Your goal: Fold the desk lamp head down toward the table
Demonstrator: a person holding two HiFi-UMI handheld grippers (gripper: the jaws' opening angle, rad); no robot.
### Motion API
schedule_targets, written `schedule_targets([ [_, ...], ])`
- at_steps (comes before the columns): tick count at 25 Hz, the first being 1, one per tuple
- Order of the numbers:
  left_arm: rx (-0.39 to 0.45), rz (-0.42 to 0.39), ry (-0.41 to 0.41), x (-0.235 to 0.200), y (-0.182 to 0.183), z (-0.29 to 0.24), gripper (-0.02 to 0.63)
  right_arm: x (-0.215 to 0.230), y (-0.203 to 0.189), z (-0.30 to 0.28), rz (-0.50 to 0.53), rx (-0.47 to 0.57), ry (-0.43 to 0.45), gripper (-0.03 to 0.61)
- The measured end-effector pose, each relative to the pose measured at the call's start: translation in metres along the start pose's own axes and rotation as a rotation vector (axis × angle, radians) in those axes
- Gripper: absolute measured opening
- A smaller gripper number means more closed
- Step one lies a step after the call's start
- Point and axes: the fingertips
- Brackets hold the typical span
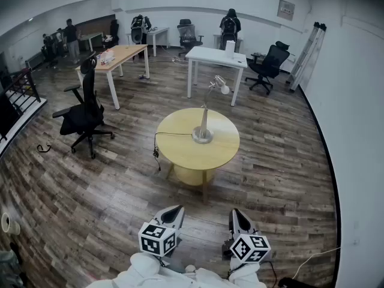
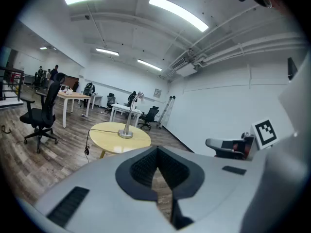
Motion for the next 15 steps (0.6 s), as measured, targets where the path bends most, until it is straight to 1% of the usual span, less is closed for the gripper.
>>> schedule_targets([
  [3, -0.005, 0.003, 0.002, 0.001, -0.003, -0.016, -0.003, 0.017, 0.0, -0.009, 0.01, -0.006, -0.012, 0.014],
  [7, -0.014, -0.008, -0.003, -0.001, 0.003, -0.039, -0.003, 0.031, 0.008, -0.025, 0.003, -0.006, -0.016, 0.014],
  [11, -0.011, -0.02, -0.011, -0.011, 0.018, -0.071, -0.003, 0.043, 0.011, -0.053, -0.007, -0.009, -0.014, 0.014],
  [15, -0.007, -0.025, -0.037, -0.026, 0.04, -0.113, -0.003, 0.06, 0.025, -0.098, -0.008, 0.01, -0.029, 0.014],
])
Point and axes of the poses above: the fingertips, and each gripper's own axes: z backward along the fingers, x to its right, y out of its top, and after that the axes turned 5 degrees about z, right-handed
